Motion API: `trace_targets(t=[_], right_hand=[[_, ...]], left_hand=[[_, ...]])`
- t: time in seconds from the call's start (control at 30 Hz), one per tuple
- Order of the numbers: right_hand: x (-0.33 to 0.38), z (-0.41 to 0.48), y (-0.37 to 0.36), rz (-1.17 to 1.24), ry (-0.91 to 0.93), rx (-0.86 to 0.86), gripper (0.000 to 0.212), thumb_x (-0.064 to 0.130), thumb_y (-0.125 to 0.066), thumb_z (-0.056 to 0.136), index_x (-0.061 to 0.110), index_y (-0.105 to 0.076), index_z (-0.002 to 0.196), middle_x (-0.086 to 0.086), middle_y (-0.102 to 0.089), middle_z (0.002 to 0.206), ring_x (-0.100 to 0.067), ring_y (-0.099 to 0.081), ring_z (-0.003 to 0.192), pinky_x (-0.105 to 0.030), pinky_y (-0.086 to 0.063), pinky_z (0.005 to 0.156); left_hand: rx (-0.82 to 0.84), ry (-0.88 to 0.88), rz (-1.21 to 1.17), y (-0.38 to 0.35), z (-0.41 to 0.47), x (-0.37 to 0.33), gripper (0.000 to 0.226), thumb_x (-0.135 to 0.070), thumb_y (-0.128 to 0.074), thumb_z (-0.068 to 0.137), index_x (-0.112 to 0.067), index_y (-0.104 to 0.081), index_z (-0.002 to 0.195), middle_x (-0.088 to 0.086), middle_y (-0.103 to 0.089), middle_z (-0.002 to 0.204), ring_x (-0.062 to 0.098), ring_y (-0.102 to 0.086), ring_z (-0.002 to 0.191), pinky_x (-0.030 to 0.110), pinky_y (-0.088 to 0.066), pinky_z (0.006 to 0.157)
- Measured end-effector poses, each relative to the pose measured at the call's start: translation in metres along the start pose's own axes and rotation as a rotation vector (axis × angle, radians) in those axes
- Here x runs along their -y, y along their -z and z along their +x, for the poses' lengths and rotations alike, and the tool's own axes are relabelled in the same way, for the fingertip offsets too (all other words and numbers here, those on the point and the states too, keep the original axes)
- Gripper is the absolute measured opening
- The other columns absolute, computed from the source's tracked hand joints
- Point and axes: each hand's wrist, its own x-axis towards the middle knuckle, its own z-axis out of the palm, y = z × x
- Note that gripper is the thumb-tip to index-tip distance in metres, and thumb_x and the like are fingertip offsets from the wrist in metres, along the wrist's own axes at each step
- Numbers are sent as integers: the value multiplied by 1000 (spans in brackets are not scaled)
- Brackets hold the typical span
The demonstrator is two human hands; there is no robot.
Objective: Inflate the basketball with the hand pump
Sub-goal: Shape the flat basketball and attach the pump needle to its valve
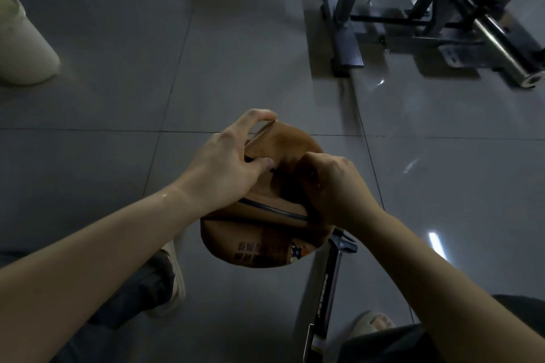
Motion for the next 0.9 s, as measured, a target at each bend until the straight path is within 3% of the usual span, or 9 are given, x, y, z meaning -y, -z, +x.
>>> trace_targets(t=[0.1,0.23,0.47,0.73,0.9], right_hand=[[1,-3,-2,-17,38,-10,14,22,-50,95,15,-59,87,7,-58,77,-10,-53,63,-31,-51,58],[3,-6,-4,-48,50,-42,14,22,-49,96,16,-57,87,8,-55,76,-10,-50,61,-32,-48,54],[9,-9,-17,-163,1,-24,9,13,-61,91,11,-53,88,5,-47,75,-17,-43,52,-29,-31,49],[14,-6,-28,71,40,-55,26,35,-53,93,11,-63,92,0,-63,79,-20,-57,61,-39,-49,53],[15,-4,-37,-10,-37,33,29,33,-50,98,14,-67,83,1,-64,70,-20,-60,59,-41,-53,56]], left_hand=[[57,-87,30,4,-1,-1,67,-21,-72,90,-49,-37,139,-4,-63,95,17,-66,73,32,-57,70],[166,-148,109,14,3,1,69,-23,-78,80,-53,-45,132,-13,-55,113,7,-57,98,31,-53,81],[180,-220,266,14,5,6,72,-23,-71,88,-50,-37,146,-18,-46,100,8,-51,88,23,-40,74],[132,-344,16,7,4,1,51,-9,-70,90,-19,-59,139,-27,-55,98,-4,-59,88,17,-44,80],[144,-333,70,12,9,9,49,-11,-69,90,-21,-59,138,-22,-59,100,-1,-61,91,21,-47,82]])
